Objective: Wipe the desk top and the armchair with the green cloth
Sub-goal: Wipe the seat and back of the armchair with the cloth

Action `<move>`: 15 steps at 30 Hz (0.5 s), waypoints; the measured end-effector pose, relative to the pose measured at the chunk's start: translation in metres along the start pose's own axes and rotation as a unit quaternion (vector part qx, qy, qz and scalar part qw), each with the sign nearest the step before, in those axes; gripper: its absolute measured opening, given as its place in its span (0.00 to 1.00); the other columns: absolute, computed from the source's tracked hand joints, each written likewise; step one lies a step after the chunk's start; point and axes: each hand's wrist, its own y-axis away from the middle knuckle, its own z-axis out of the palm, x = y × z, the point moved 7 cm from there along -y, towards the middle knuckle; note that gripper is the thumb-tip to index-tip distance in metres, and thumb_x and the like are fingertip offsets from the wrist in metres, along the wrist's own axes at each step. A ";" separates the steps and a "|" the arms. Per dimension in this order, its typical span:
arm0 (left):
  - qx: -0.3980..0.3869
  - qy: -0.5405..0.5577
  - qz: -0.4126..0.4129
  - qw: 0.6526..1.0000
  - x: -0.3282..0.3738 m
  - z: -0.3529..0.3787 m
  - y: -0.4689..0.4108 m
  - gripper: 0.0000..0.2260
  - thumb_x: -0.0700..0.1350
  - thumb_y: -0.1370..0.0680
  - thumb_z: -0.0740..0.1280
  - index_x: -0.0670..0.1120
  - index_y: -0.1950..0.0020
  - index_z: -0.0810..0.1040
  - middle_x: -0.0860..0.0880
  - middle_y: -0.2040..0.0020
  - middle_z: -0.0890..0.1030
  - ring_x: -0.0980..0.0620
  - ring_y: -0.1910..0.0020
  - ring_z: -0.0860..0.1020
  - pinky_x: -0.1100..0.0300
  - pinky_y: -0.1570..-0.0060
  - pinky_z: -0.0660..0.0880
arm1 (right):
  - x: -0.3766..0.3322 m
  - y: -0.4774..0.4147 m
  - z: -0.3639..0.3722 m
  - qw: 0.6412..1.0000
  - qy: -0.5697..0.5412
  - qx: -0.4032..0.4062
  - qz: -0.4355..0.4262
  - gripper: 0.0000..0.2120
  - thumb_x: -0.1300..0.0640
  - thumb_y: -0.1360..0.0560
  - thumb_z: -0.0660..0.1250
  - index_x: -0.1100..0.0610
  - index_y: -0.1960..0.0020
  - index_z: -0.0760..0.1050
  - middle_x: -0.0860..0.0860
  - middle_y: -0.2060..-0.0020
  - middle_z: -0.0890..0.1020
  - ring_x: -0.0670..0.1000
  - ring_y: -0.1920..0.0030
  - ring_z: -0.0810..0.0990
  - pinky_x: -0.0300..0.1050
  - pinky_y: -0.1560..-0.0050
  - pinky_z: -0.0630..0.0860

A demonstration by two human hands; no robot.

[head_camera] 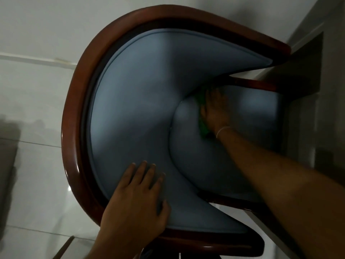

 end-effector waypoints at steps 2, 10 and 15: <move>-0.007 0.002 -0.006 1.000 0.000 0.002 -0.002 0.29 0.59 0.24 0.64 0.45 0.28 0.83 0.40 0.27 0.81 0.39 0.24 0.76 0.36 0.23 0.70 | 0.020 -0.015 -0.005 1.000 0.015 -0.018 0.000 0.34 0.46 0.15 0.55 0.62 0.16 0.51 0.61 0.16 0.54 0.62 0.16 0.52 0.61 0.16 0.53; -0.010 0.017 -0.034 0.999 -0.007 0.003 -0.010 0.33 0.61 0.19 0.53 0.49 0.15 0.66 0.42 0.14 0.65 0.43 0.14 0.61 0.44 0.14 0.49 | -0.036 0.085 0.036 0.996 0.001 -0.015 -0.085 0.34 0.44 0.16 0.54 0.57 0.15 0.50 0.57 0.15 0.51 0.60 0.15 0.50 0.61 0.16 0.53; 0.011 -0.047 -0.048 0.998 -0.029 -0.020 -0.034 0.34 0.61 0.16 0.47 0.51 0.11 0.50 0.43 0.10 0.47 0.45 0.11 0.45 0.43 0.15 0.36 | -0.069 0.194 0.086 0.962 0.046 -0.057 -0.263 0.35 0.47 0.19 0.60 0.53 0.15 0.54 0.54 0.15 0.53 0.57 0.16 0.51 0.57 0.19 0.53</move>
